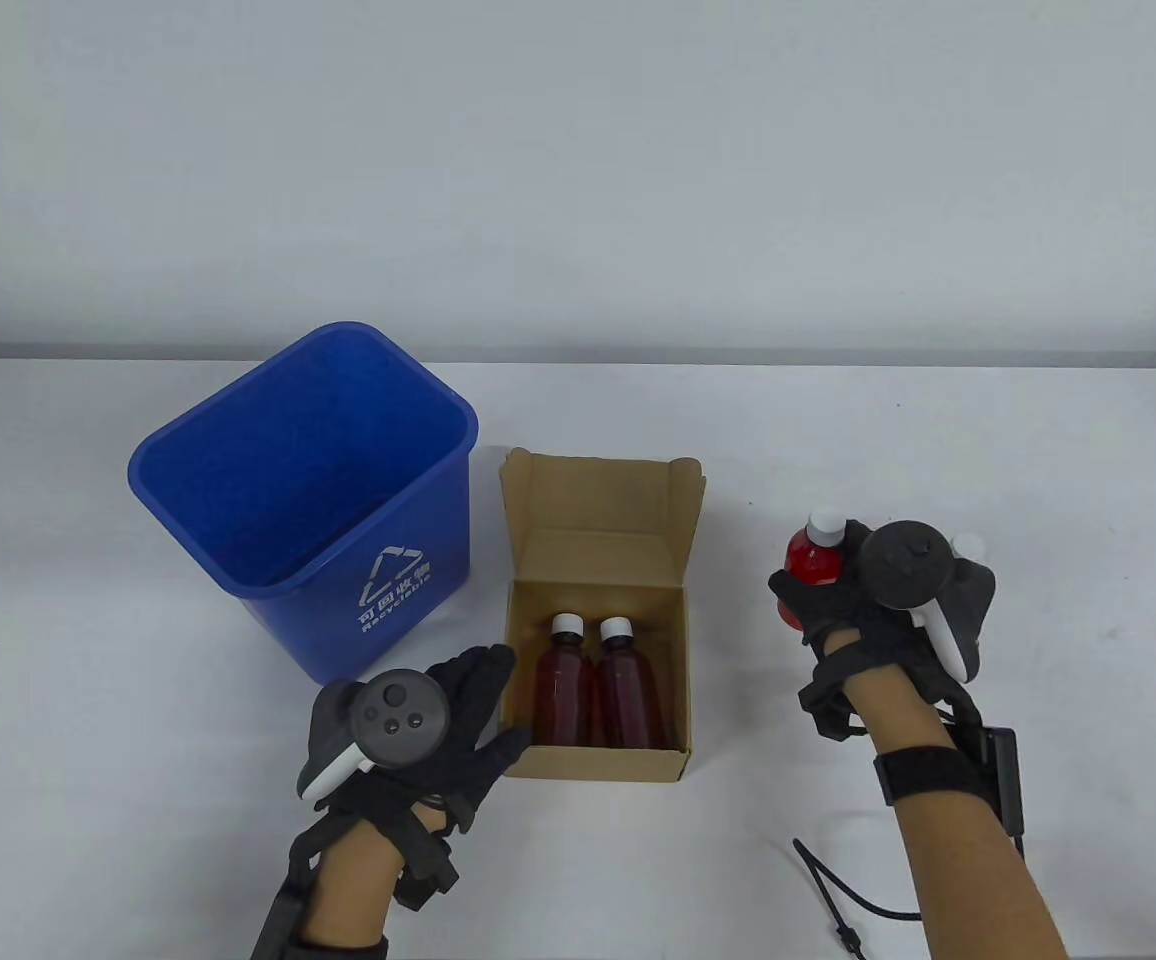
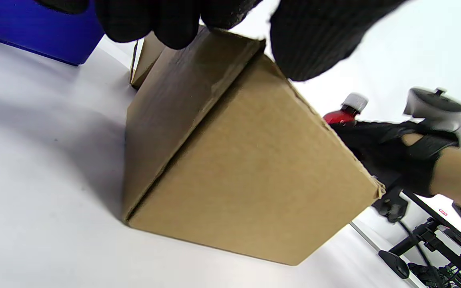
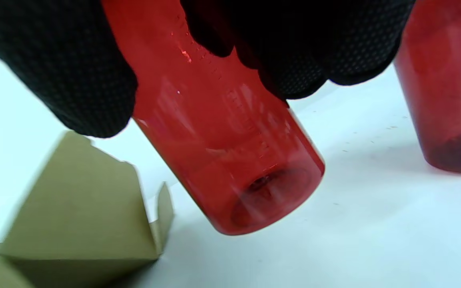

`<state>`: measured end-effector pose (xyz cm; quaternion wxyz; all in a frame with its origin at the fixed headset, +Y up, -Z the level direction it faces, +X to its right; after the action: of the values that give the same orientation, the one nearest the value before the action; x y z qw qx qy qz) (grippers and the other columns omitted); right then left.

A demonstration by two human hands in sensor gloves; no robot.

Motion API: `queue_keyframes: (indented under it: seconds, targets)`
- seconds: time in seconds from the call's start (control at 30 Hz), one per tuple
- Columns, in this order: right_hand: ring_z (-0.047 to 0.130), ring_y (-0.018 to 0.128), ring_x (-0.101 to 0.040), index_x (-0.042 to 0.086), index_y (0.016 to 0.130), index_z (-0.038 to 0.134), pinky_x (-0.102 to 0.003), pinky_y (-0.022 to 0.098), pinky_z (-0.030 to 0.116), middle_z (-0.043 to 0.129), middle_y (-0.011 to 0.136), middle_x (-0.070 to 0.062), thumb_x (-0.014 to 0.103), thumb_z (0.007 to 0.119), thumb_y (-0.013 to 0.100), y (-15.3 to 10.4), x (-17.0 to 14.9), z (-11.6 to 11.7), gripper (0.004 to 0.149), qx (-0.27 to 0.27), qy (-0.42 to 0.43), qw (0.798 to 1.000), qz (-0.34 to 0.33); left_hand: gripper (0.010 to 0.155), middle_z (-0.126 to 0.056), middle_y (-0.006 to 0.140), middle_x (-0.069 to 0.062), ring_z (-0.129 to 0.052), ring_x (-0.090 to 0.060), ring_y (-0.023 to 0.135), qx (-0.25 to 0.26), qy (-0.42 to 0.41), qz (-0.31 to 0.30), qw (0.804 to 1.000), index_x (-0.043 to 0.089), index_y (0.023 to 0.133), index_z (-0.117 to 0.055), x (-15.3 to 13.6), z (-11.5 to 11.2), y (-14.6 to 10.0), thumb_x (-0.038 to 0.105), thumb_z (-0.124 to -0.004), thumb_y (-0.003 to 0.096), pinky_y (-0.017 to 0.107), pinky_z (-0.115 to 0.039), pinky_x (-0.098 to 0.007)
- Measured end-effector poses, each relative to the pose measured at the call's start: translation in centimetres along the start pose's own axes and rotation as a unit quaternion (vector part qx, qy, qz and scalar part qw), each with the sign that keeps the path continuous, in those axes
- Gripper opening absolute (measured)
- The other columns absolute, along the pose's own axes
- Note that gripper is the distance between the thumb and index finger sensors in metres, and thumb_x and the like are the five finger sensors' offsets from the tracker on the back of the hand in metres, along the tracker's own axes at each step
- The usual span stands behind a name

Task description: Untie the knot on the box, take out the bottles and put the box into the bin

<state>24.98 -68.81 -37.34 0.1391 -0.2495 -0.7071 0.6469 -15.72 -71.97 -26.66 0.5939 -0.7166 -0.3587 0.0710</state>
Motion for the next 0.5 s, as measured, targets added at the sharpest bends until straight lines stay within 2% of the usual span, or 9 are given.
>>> queue_keyframes:
  seconds: [0.2, 0.5]
  targets:
    - [0.078, 0.076, -0.041, 0.008, 0.096, 0.049, -0.051, 0.053, 0.073, 0.053, 0.096, -0.02, 0.052, 0.09, 0.042, 1.0, -2.4, 2.3, 0.081, -0.029, -0.004, 0.999, 0.022, 0.082, -0.041, 0.114, -0.023, -0.047, -0.056, 0.102, -0.001, 0.003, 0.0, 1.0, 0.012, 0.114, -0.033, 0.0, 0.0, 0.0, 0.046, -0.074, 0.0516, 0.071, -0.04, -0.076]
    - [0.078, 0.079, -0.04, 0.01, 0.097, 0.047, -0.052, 0.054, 0.072, 0.052, 0.097, -0.019, 0.052, 0.09, 0.042, 2.1, -4.0, 3.8, 0.081, -0.045, 0.007, 0.998, 0.047, 0.083, -0.04, 0.114, -0.022, -0.047, -0.056, 0.103, -0.004, 0.002, -0.001, 1.0, 0.012, 0.114, -0.031, 0.1, -0.2, 0.1, 0.046, -0.074, 0.0514, 0.071, -0.04, -0.076]
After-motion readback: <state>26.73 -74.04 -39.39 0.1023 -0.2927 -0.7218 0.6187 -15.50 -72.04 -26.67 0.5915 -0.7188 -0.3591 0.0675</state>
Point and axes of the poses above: the tracker on the back of each hand, its own x axis roughly to the thumb side, its own y axis roughly from the wrist to the fingertips, z = x × y, the point moved 1 cm from there along y, roughly from the wrist to the fingertips
